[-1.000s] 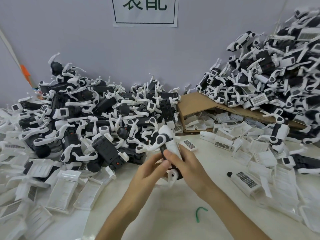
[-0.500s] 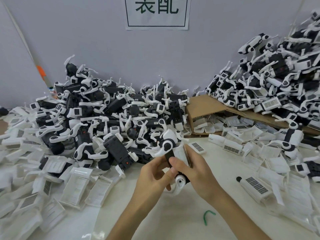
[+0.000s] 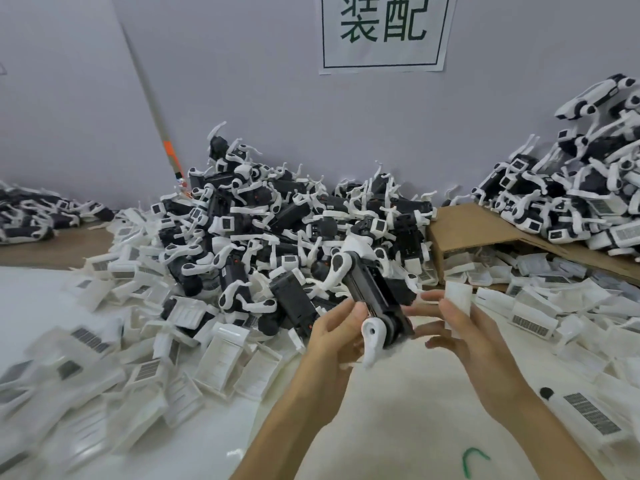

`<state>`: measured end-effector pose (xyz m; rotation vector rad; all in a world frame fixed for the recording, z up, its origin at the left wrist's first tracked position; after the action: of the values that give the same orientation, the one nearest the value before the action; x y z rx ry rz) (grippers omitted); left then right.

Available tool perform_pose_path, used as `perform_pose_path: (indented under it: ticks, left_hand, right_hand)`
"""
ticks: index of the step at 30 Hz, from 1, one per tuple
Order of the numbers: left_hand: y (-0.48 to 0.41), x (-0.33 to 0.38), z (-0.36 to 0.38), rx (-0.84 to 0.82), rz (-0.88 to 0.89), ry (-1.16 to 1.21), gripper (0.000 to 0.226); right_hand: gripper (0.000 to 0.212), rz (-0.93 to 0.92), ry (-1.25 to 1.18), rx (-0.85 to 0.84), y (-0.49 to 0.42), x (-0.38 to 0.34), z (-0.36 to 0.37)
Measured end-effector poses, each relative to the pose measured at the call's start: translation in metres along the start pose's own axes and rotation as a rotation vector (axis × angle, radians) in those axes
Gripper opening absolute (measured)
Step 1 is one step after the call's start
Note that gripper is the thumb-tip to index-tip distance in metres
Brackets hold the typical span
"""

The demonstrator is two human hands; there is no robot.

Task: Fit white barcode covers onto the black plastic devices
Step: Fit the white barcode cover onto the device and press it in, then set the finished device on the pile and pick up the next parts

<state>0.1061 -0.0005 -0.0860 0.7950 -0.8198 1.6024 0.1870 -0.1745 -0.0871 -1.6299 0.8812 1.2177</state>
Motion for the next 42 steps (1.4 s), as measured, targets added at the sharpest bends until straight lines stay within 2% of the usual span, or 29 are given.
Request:
perform_pose_path:
  ticks: [2, 5, 10, 14, 15, 17, 18, 19, 20, 21, 29, 31, 33, 35, 36, 40, 42]
  left_hand:
    - [0.000, 0.016, -0.001, 0.112, 0.019, 0.110, 0.051]
    - [0.013, 0.039, -0.003, 0.181, 0.047, 0.076, 0.035]
    - [0.051, 0.063, -0.049, 0.416, 0.013, 0.123, 0.036]
    - [0.023, 0.155, -0.102, 0.683, 0.215, 0.106, 0.026]
    - [0.012, 0.180, -0.114, 0.765, 0.253, 0.031, 0.020]
    - [-0.013, 0.218, -0.159, 0.903, 0.310, 0.085, 0.018]
    - [-0.023, 0.228, -0.177, 0.888, 0.267, 0.075, 0.022]
    - [-0.031, 0.235, -0.189, 0.836, 0.252, 0.032, 0.035]
    - [-0.035, 0.234, -0.191, 0.784, 0.280, -0.098, 0.044]
    - [-0.038, 0.228, -0.192, 0.770, 0.307, -0.123, 0.046]
    - [-0.031, 0.124, -0.107, 0.357, 0.315, -0.474, 0.029]
    - [-0.029, 0.095, -0.080, 0.228, 0.330, -0.675, 0.025]
    - [-0.029, 0.068, -0.063, 0.169, 0.352, -0.978, 0.021]
    - [-0.032, 0.049, -0.056, 0.183, 0.395, -1.245, 0.022]
    - [-0.034, 0.042, -0.056, 0.221, 0.412, -1.297, 0.024]
    - [-0.030, 0.025, -0.056, 0.449, 0.544, -1.323, 0.021]
    - [-0.026, 0.019, -0.059, 0.490, 0.591, -1.401, 0.022]
  right_hand:
    - [0.045, 0.008, 0.006, 0.038, -0.001, 0.003, 0.000]
    - [0.042, 0.017, -0.004, 0.060, -0.003, 0.006, 0.000]
    - [0.034, 0.029, -0.044, 0.022, -0.004, 0.008, 0.002]
    - [0.019, 0.060, -0.063, -0.001, -0.001, 0.004, 0.007]
    - [0.022, 0.069, -0.054, -0.004, 0.000, 0.005, 0.008]
    - [0.033, 0.090, -0.031, 0.008, 0.000, 0.007, 0.009]
    - [0.036, 0.097, -0.018, 0.013, -0.001, 0.007, 0.009]
    - [0.036, 0.103, -0.004, 0.018, -0.001, 0.007, 0.010]
    - [0.036, 0.108, 0.009, 0.023, -0.002, 0.007, 0.010]
    - [0.035, 0.111, 0.022, 0.027, -0.002, 0.007, 0.010]
    - [0.038, 0.109, 0.069, 0.005, 0.003, 0.004, 0.016]
    - [0.034, 0.106, 0.084, -0.005, 0.004, 0.004, 0.017]
    - [0.022, 0.102, 0.095, -0.004, 0.003, 0.005, 0.015]
    - [0.014, 0.105, 0.108, 0.004, 0.003, 0.007, 0.013]
    - [0.014, 0.108, 0.112, 0.007, 0.003, 0.007, 0.013]
    - [0.015, 0.113, 0.113, 0.003, 0.001, 0.009, 0.013]
    - [0.014, 0.110, 0.116, -0.004, 0.001, 0.010, 0.013]
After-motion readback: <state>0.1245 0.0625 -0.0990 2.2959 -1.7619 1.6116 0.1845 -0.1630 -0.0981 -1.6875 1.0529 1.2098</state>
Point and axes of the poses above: each hand's wrist, its own y-axis away from the middle knuckle, its own z-axis out of the palm, x = y × z, the point moved 1 cm from there along -y, towards the middle knuckle, and after that the axes turned 10 degrees about y, right-handed, at the moved point
